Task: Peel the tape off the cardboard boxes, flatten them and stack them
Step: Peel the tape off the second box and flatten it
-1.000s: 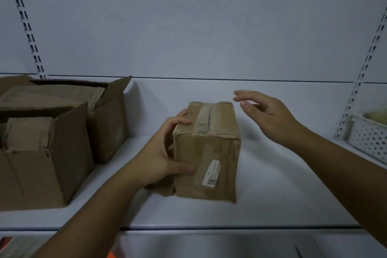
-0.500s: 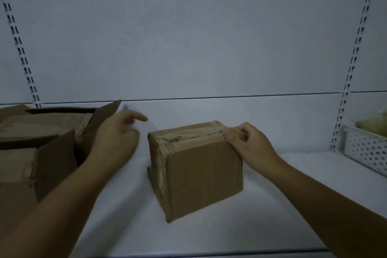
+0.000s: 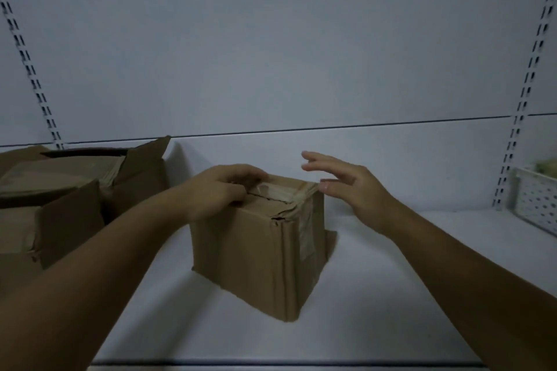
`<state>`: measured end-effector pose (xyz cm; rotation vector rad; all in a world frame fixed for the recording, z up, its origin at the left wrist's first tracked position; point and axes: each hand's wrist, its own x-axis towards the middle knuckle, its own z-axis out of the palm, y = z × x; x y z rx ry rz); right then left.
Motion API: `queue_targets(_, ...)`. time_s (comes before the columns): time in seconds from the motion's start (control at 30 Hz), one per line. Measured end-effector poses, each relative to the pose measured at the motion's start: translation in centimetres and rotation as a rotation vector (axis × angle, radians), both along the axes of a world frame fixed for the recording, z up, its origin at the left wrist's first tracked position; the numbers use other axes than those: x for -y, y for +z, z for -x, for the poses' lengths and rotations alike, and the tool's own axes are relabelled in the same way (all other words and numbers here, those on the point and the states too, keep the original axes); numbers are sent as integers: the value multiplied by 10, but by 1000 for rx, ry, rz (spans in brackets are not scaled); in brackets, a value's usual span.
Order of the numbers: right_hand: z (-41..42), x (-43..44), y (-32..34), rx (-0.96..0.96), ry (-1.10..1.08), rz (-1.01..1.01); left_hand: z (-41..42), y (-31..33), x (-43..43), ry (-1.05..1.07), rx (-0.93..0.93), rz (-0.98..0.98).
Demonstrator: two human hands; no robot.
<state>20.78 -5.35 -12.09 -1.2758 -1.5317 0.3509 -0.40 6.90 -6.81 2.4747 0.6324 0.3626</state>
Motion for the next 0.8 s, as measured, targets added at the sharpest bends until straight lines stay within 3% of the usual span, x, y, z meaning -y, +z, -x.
queue_targets(0.13,7,-7,-20,-153,164,32,-9,2,2,27,18,-84)
queue_targets(0.33,4,-2,-15,106,35,-30,-45,15,34,-35,-10,-328)
queue_targets(0.47,4,4,-13,397,-137,-125,-55,21,39,-78,-89,-499)
queue_targets(0.57,2,8,-9,485,-223,-233,-53,26,44,-166,-154,-519)
queue_targets(0.67,8,11,-7,515,-217,-377,-52,23,45,-231,-74,-487)
queue_targets(0.8,17,9,-11,393,-63,-286,-47,9,42,-260,79,-369)
